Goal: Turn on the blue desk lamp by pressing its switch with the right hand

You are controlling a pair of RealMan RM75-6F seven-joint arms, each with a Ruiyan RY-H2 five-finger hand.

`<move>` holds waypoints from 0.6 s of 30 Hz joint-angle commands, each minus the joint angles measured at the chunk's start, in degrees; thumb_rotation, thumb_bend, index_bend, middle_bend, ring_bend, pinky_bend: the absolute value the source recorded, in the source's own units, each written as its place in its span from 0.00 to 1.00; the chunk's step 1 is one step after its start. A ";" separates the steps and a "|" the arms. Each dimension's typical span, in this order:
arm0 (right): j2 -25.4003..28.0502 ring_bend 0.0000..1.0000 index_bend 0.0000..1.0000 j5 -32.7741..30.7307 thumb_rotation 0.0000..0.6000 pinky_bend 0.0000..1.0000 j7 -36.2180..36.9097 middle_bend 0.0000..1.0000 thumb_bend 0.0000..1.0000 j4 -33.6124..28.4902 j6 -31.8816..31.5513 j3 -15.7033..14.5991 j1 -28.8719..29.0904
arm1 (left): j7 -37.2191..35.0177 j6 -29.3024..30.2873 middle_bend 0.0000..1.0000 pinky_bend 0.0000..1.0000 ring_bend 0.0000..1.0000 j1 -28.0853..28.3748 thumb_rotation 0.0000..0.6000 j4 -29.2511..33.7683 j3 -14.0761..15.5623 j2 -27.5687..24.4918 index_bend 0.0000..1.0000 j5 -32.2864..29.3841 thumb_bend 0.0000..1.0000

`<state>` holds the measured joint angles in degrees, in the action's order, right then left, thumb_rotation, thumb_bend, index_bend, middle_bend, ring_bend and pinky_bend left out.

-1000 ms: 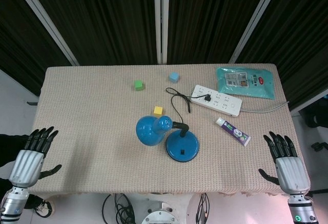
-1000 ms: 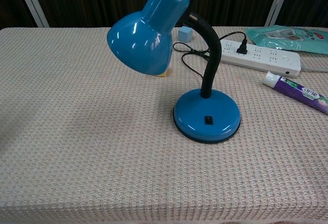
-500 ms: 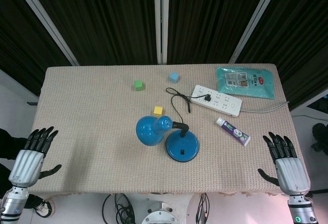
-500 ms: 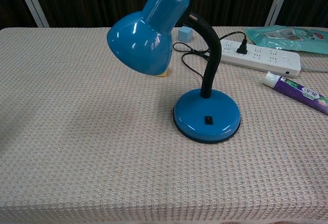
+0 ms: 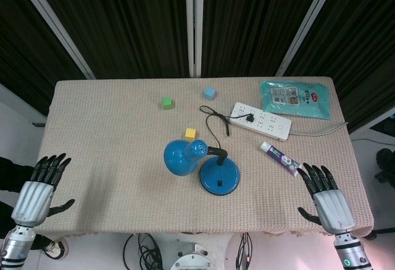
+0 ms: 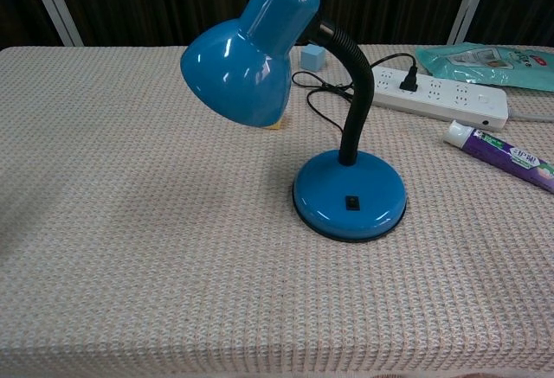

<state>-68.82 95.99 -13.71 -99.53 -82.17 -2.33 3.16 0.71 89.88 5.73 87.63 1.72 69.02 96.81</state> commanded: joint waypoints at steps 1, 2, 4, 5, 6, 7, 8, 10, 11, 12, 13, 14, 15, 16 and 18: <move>-0.56 0.37 0.00 0.53 1.00 0.39 -2.05 0.36 0.09 -1.60 3.03 -0.65 1.69 | -0.09 0.13 0.01 0.00 0.00 -0.04 1.00 -0.02 -0.03 0.01 0.02 0.03 0.03; -0.77 0.44 0.00 0.51 1.00 0.47 -2.58 0.44 0.09 -1.89 3.94 -0.78 2.11 | -0.16 0.21 0.01 0.00 0.00 -0.05 1.00 -0.06 -0.05 0.03 0.02 0.05 0.03; -1.44 0.54 0.00 0.38 1.00 0.58 -4.29 0.54 0.09 -2.67 6.15 -0.97 3.15 | -0.30 0.28 0.01 0.00 0.00 -0.07 1.00 -0.13 -0.05 0.03 0.02 0.10 0.03; -1.70 0.59 0.00 0.24 1.00 0.64 -4.95 0.59 0.09 -2.98 6.77 -0.95 3.46 | -0.32 0.29 0.01 0.00 0.00 -0.07 1.00 -0.14 -0.05 0.03 0.02 0.11 0.03; -2.16 0.61 0.00 0.34 1.00 0.67 -5.81 0.62 0.09 -3.38 7.75 -1.02 3.99 | -0.34 0.27 0.01 0.00 0.00 -0.07 1.00 -0.16 -0.03 0.03 0.02 0.13 0.03; -2.75 0.65 0.00 0.29 1.00 0.73 -6.95 0.67 0.09 -3.92 8.88 -0.98 4.61 | -0.35 0.27 0.01 0.00 0.00 -0.06 1.00 -0.18 -0.01 0.03 0.02 0.17 0.03; -3.22 0.69 0.00 0.32 1.00 0.77 -7.68 0.72 0.09 -4.33 9.62 -0.89 5.10 | -0.32 0.27 0.01 0.00 0.00 -0.06 1.00 -0.18 0.00 0.04 0.02 0.21 0.03; -4.46 0.76 0.00 0.38 1.00 0.85 -8.82 0.81 0.10 -5.12 11.26 -0.63 6.27 | -0.29 0.34 0.01 0.00 0.00 -0.07 1.00 -0.18 0.02 0.04 0.02 0.29 0.03; -4.95 0.79 0.00 0.35 1.00 0.87 -9.27 0.85 0.11 -5.35 11.91 -0.50 6.75 | -0.28 0.35 0.01 0.00 0.00 -0.09 1.00 -0.20 0.02 0.04 0.02 0.28 0.03; -5.57 0.82 0.00 0.17 1.00 0.89 -9.98 0.88 0.12 -5.56 12.71 -0.28 7.34 | -0.29 0.33 0.01 0.00 0.00 -0.11 1.00 -0.23 0.02 0.05 0.02 0.22 0.03; -6.01 0.83 0.00 -0.17 1.00 0.90 -10.51 0.89 0.14 -5.71 13.39 -0.11 7.76 | -0.33 0.28 0.01 0.00 0.00 -0.13 1.00 -0.25 0.02 0.04 0.02 0.14 0.03; -6.38 0.85 0.00 -0.57 1.00 0.91 -11.01 0.91 0.16 -5.87 14.01 0.08 8.15 | -0.35 0.24 0.01 0.00 0.00 -0.13 1.00 -0.28 0.02 0.03 0.02 0.07 0.03; -6.81 0.85 0.00 -1.13 1.00 0.91 -11.62 0.92 0.17 -5.99 14.85 0.33 8.65 | -0.37 0.20 0.01 0.00 0.00 -0.12 1.00 -0.31 0.00 0.03 0.02 0.01 0.03; -7.29 0.85 0.00 -1.93 1.00 0.92 -12.50 0.92 0.21 -6.11 15.87 0.57 9.21 | -0.41 0.19 0.01 0.00 0.00 -0.12 1.00 -0.33 -0.01 0.02 0.02 0.00 0.03; -8.23 0.85 0.00 -3.52 1.00 0.92 -14.12 0.92 0.28 -6.32 17.82 0.99 10.26 | -0.48 0.27 0.01 0.00 0.00 -0.12 1.00 -0.37 -0.04 0.00 0.02 0.04 0.03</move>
<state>-75.97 93.99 -26.28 -105.47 -66.10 -1.91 12.28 0.23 90.15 5.61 87.26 1.68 69.02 96.85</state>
